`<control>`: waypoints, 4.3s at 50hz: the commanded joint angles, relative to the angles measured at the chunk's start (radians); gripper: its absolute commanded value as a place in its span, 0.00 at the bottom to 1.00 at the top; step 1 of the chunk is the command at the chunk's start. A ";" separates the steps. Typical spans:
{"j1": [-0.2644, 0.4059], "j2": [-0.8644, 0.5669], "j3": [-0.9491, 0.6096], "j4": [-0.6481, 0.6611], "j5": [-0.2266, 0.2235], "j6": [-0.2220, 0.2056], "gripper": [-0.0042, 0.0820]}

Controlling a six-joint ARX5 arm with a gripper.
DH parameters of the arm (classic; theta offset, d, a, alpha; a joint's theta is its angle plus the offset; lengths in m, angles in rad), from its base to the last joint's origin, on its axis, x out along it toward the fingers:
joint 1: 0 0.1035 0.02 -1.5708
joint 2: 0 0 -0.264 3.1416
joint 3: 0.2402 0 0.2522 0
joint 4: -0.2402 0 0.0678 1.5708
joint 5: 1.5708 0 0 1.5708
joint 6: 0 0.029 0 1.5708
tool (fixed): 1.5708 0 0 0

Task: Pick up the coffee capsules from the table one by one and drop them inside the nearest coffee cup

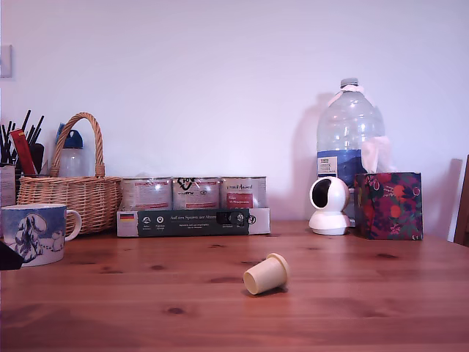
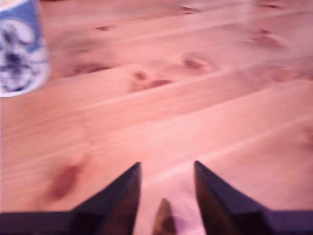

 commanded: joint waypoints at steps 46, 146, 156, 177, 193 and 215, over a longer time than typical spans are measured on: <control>-0.276 -0.311 0.130 -0.384 0.053 0.001 0.02; -0.533 0.320 0.306 0.080 -0.090 0.121 0.69; -0.533 0.320 0.306 0.079 -0.165 0.073 0.69; -0.549 0.324 0.307 0.082 -0.145 0.075 0.69; -0.549 0.409 0.365 0.080 -0.127 0.078 0.69; -0.563 0.546 0.470 0.075 -0.066 0.078 0.69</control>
